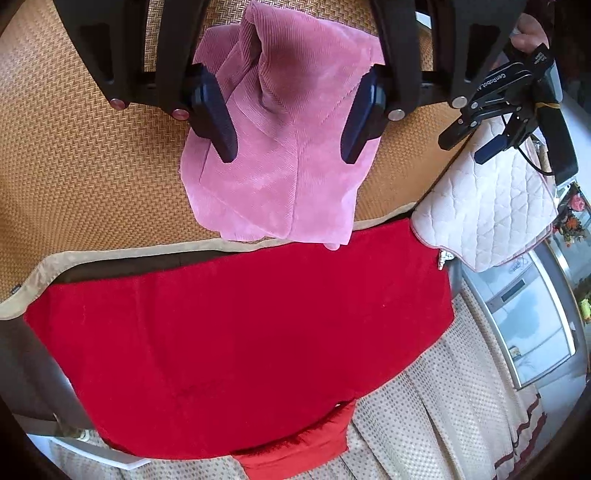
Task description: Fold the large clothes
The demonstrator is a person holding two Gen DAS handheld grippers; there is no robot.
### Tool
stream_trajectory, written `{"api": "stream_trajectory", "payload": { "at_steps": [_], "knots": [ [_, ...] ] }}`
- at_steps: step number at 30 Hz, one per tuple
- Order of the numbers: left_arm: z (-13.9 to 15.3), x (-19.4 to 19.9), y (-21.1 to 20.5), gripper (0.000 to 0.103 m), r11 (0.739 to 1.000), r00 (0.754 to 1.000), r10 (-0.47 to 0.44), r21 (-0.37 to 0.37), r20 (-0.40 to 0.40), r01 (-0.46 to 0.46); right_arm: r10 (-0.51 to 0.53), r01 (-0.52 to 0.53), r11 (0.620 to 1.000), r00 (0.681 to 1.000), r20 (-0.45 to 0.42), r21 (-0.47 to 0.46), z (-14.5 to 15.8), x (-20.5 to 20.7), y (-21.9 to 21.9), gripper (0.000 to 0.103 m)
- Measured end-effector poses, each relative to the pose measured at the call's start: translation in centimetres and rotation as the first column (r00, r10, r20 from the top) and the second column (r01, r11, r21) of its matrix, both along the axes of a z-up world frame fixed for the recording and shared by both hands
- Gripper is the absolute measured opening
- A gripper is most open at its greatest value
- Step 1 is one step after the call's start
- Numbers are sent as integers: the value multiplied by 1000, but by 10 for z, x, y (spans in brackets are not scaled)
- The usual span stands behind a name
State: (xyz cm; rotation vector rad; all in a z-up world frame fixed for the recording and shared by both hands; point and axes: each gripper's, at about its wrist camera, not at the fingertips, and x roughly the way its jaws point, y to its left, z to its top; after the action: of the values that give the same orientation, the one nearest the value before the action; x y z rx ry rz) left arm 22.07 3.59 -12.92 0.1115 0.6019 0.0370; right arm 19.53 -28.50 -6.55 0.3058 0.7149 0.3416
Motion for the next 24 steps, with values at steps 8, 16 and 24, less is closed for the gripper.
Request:
{"api": "stream_trajectory", "payload": {
  "at_steps": [8, 16, 24],
  "knots": [
    [3, -6, 1, 93, 999, 998, 53, 5, 16, -53, -20, 20, 1000, 1000, 13, -5, 2, -4, -3, 66],
    [-14, 1, 1, 93, 998, 998, 20, -66, -67, -24, -80, 79, 996, 996, -46, -29, -10, -3, -16, 66],
    [-31, 25, -8, 93, 985, 980, -140, -123, -143, 123, -84, 110, 983, 981, -173, 150, -35, 17, -61, 68]
  ]
}}
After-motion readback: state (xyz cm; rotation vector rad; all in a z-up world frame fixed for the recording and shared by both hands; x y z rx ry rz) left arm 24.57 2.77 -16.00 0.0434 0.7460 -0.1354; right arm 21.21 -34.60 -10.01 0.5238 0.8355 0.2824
